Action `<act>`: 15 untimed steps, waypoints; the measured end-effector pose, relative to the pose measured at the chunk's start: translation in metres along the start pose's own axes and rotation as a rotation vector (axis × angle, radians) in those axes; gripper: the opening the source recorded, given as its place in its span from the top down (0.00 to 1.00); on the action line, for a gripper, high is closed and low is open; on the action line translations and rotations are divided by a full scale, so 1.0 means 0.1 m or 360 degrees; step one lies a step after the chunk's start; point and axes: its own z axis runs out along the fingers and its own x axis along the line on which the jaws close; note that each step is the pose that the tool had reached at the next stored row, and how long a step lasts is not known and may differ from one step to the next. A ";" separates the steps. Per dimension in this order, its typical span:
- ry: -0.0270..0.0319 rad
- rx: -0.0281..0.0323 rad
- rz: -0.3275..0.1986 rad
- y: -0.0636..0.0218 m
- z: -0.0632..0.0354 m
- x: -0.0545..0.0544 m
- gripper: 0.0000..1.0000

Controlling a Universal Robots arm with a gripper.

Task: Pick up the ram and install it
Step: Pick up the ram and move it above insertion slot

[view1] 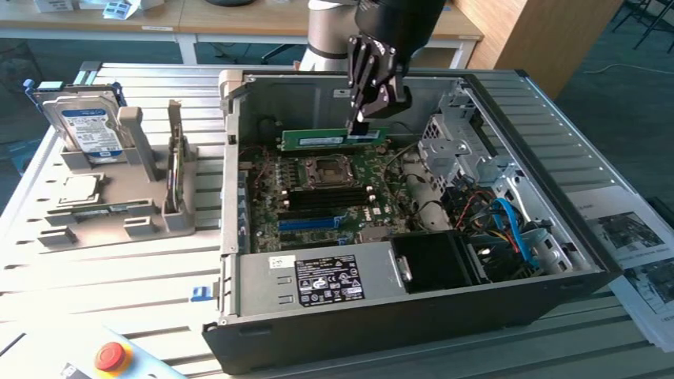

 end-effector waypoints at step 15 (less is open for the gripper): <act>0.00000 -0.00001 0.0000 -0.050 0.014 -0.15 0.88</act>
